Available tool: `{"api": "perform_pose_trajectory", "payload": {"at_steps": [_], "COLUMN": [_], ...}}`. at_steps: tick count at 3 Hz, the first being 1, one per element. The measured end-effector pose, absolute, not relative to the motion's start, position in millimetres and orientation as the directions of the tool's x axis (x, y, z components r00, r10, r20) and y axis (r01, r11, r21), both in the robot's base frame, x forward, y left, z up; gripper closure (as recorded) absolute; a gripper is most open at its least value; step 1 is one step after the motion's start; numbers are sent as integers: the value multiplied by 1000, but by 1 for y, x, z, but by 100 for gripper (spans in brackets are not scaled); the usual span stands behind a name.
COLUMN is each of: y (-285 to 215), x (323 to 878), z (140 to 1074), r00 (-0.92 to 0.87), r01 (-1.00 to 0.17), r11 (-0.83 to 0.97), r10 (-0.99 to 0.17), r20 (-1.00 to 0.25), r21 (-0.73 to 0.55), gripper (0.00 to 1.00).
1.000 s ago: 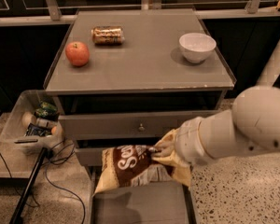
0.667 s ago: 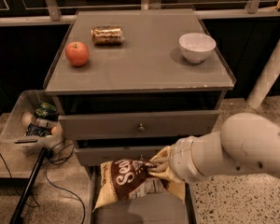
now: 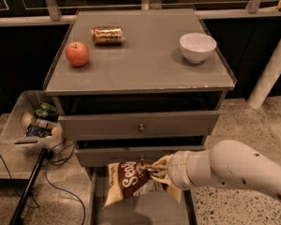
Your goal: Place brown chip bag into bottom drawer
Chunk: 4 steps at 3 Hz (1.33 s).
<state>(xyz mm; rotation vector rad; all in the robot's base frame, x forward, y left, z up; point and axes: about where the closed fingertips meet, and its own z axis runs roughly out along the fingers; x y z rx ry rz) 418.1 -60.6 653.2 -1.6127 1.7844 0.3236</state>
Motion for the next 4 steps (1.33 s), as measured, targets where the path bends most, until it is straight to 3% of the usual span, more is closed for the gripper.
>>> {"api": "perform_pose_trajectory", "payload": {"at_steps": [1,4], "y": [-85,-79], "x": [448,465], "z": [622,546], "r00": [-21,-75], "r01": [-925,-945], "r11": [252,245], "r10": [-781,-808], "r20": [-625,-584], "r21": [-284,-218], "gripper": [100,100]}}
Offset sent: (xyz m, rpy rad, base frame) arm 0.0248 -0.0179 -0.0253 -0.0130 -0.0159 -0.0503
